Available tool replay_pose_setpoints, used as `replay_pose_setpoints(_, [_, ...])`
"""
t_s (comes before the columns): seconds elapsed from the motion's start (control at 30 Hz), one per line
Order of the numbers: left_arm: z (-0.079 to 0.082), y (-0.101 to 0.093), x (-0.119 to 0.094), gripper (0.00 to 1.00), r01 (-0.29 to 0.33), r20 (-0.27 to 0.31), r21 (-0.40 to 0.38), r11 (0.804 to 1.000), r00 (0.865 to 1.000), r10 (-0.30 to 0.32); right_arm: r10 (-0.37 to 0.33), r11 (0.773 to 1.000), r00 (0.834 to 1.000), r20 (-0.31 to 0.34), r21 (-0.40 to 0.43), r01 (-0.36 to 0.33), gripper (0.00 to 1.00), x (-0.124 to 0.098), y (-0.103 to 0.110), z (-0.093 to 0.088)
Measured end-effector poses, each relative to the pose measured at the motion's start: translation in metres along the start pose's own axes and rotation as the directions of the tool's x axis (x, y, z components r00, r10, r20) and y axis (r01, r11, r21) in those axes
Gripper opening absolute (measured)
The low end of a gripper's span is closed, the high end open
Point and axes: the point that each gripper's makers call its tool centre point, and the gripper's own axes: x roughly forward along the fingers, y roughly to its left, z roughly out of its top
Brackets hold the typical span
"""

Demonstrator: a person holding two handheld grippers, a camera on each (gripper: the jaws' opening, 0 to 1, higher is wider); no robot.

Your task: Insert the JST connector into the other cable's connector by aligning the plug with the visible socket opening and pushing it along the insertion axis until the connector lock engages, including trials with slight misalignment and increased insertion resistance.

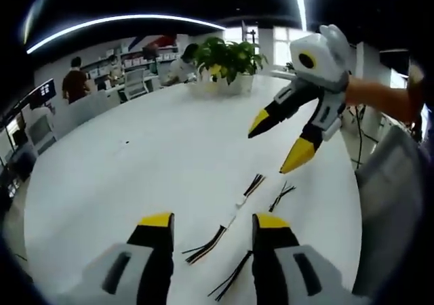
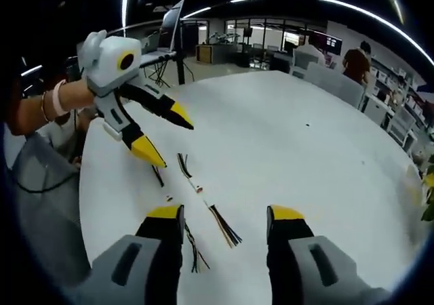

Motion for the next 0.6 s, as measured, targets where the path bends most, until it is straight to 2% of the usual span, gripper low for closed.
replay_pose_setpoints(0.07, [-0.001,-0.001,0.004,0.31,0.020,0.003,-0.020,1.000,1.000,-0.020,0.018,0.999,0.999,0.028,-0.031,-0.017,0.41,0.004,-0.001,0.000])
replay_pose_setpoints(0.13, [-0.002,-0.001,0.007,0.31,0.028,0.002,-0.027,0.999,1.000,-0.028,0.021,0.999,1.000,0.023,-0.036,-0.020,0.41,0.007,-0.004,-0.004])
replay_pose_setpoints(0.2, [-0.003,0.001,0.011,0.32,0.025,-0.002,0.028,0.999,1.000,-0.025,0.025,0.999,0.999,0.024,-0.047,-0.024,0.40,0.011,-0.005,-0.008])
replay_pose_setpoints(0.27, [-0.006,-0.001,0.013,0.27,0.041,-0.012,0.050,0.998,0.999,-0.040,0.040,0.997,0.999,0.029,-0.061,-0.038,0.38,0.014,-0.005,-0.010])
replay_pose_setpoints(0.33, [-0.005,-0.003,0.016,0.21,0.065,0.005,0.030,0.997,0.998,-0.065,0.062,0.995,0.997,0.039,-0.077,-0.059,0.37,0.017,-0.004,-0.010])
replay_pose_setpoints(0.47, [-0.007,-0.006,0.020,0.20,0.092,0.013,0.024,0.995,0.996,-0.093,0.126,0.988,0.988,0.089,-0.096,-0.117,0.31,0.023,0.003,-0.005])
replay_pose_setpoints(0.6, [-0.014,-0.014,0.025,0.19,0.145,-0.008,0.083,0.986,0.989,-0.145,0.173,0.981,0.978,0.120,-0.115,-0.159,0.25,0.027,0.009,-0.001])
